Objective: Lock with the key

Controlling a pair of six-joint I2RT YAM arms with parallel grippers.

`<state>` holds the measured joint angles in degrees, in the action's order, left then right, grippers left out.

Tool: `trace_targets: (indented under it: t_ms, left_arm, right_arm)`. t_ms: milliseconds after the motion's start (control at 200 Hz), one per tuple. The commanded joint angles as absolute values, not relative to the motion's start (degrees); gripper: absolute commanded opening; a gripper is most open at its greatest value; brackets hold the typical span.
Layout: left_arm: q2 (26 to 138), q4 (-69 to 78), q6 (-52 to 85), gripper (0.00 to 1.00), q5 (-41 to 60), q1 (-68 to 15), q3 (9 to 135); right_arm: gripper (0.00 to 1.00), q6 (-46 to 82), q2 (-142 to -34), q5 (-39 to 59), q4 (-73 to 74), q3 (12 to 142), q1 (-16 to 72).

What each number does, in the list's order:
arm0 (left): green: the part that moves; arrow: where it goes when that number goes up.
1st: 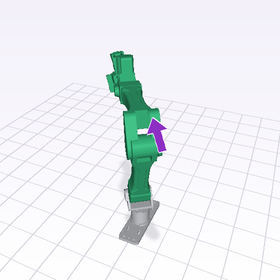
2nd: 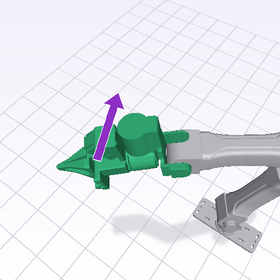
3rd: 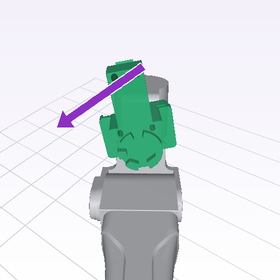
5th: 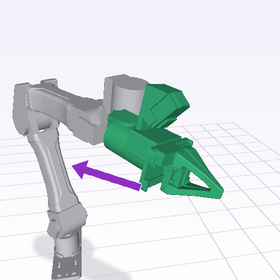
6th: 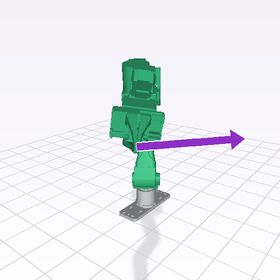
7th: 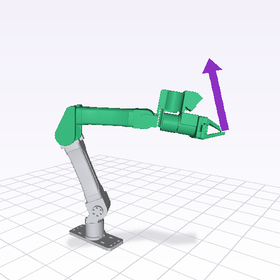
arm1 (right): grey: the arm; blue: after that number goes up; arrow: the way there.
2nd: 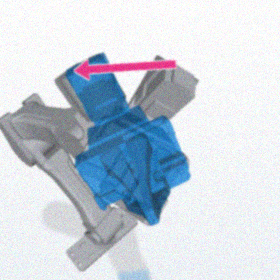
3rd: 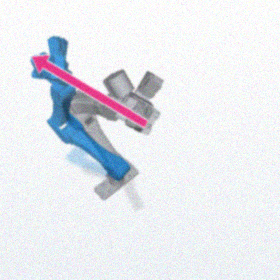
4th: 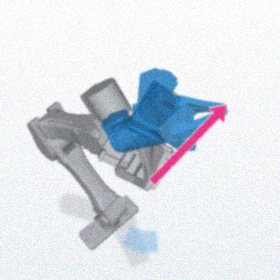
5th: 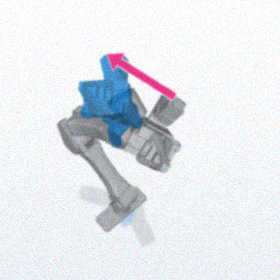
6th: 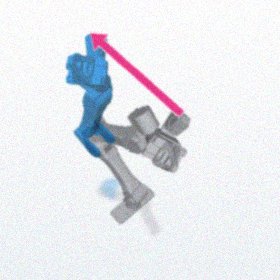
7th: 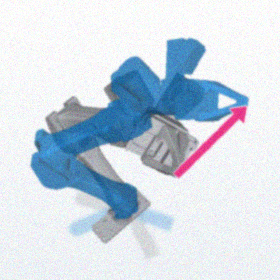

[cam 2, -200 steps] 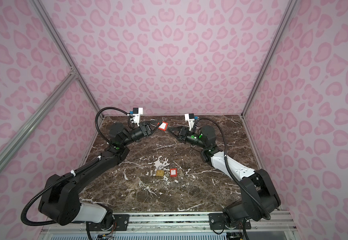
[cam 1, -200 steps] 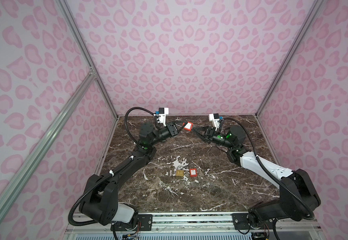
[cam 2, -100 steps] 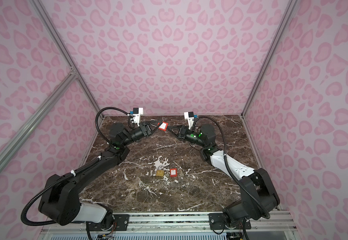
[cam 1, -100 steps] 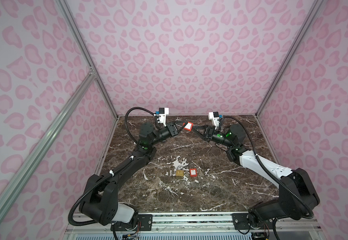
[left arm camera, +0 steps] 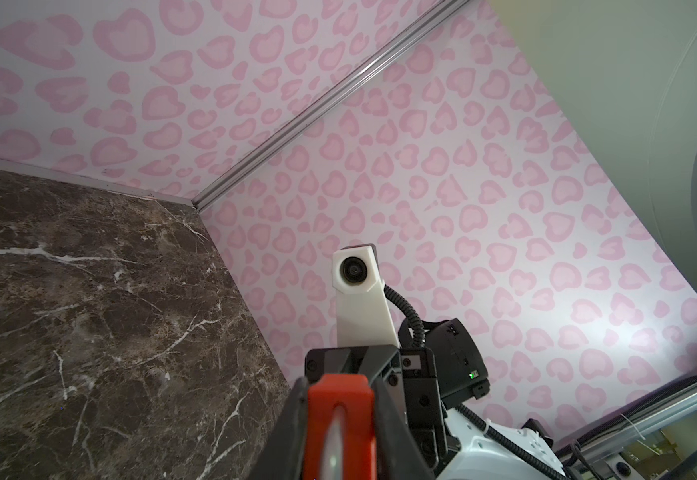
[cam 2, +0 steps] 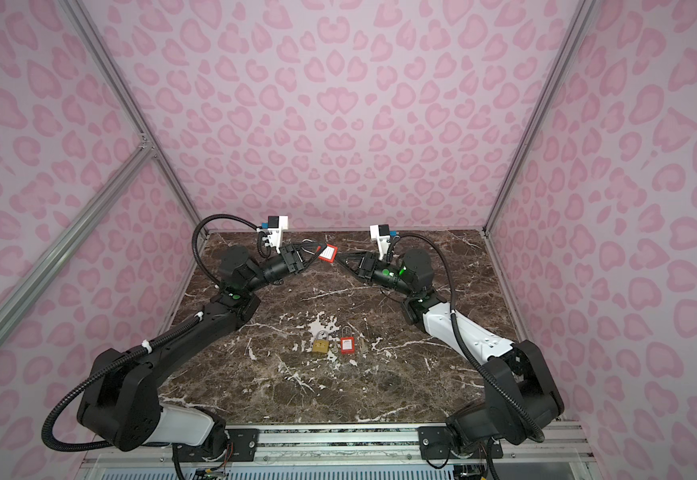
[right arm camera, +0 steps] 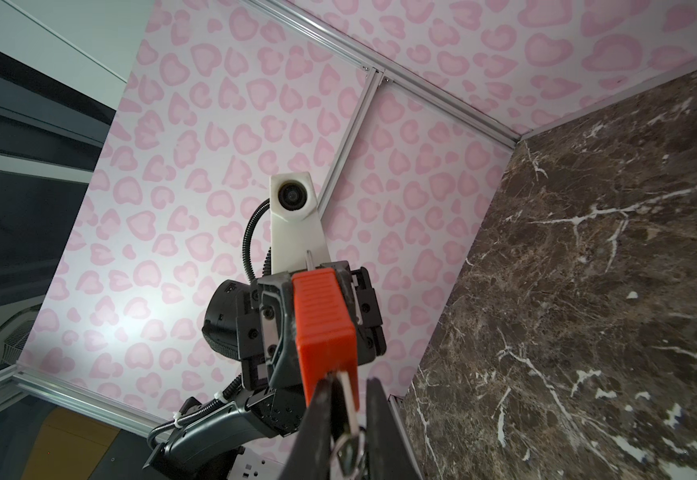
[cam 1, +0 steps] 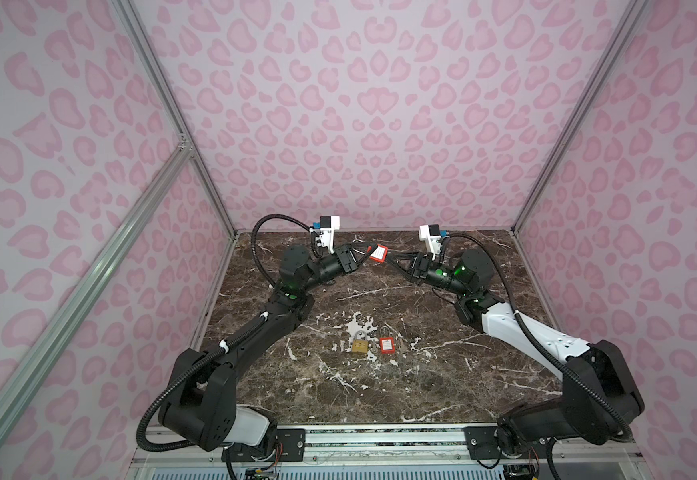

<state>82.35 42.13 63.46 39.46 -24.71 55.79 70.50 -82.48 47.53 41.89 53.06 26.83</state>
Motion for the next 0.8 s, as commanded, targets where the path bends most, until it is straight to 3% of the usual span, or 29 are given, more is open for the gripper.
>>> trace_targets:
  t_ms: [0, 425, 795]
  left_arm:
    - [83.58, 45.45, 66.41, 0.05, 37.9, -24.45, 55.6]
    - [87.03, 46.72, 75.12, 0.04, 35.86, -24.35, 53.99]
    - [87.18, 52.69, 76.15, 0.04, 33.14, -24.04, 53.23]
  right_arm:
    - [0.04, 65.12, -81.2, 46.87, 40.02, 52.76, 27.52]
    - [0.0, 38.06, -74.63, 38.21, 20.41, 51.91, 29.27]
    - [0.0, 46.65, -73.08, 37.88, 32.17, 46.35, 28.48]
